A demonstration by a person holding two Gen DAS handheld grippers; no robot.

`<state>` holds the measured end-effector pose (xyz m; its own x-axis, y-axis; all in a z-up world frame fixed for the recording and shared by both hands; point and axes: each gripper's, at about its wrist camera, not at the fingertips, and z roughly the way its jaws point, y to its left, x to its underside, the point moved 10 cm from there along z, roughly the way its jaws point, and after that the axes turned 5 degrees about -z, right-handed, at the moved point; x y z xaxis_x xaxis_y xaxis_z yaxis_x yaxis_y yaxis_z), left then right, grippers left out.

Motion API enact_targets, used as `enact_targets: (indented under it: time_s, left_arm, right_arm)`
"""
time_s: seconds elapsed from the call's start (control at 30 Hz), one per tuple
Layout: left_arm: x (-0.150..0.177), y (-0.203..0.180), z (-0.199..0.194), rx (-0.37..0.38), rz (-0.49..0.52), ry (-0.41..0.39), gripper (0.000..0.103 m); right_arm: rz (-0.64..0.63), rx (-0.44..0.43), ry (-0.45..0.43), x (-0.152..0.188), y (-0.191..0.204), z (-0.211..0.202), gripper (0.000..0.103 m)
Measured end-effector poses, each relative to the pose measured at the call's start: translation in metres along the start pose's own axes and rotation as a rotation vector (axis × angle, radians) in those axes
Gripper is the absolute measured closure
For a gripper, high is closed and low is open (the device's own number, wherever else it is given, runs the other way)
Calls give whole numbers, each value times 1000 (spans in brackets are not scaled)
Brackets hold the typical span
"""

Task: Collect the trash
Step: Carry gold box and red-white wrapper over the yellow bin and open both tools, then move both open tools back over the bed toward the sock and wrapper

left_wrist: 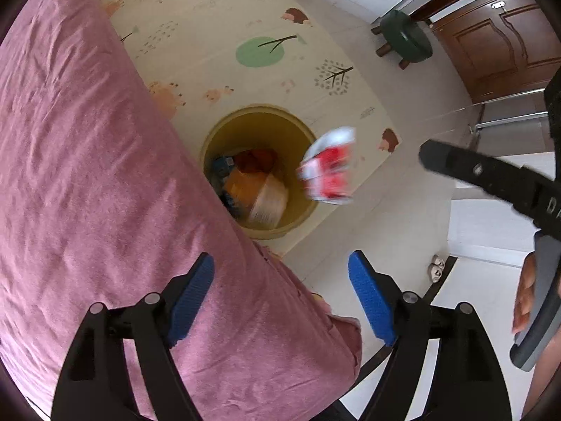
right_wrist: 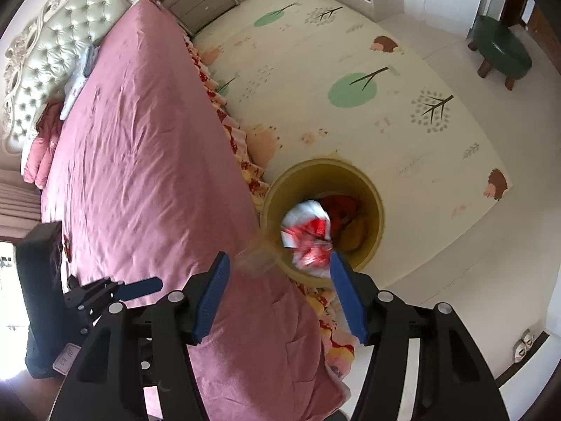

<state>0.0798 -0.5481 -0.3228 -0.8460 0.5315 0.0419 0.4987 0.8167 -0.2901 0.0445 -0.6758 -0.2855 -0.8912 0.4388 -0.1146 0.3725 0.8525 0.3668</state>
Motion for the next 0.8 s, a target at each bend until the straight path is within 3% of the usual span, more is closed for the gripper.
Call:
enact_targets:
  time_s: [0.47, 0.8]
  left_arm:
    - [17, 13, -22, 5, -25, -46, 25]
    - [54, 73, -57, 15, -116, -120, 24]
  right_arm:
    - [-70, -27, 5, 11, 38, -2, 45]
    - [-143, -27, 18, 30, 102, 0, 45]
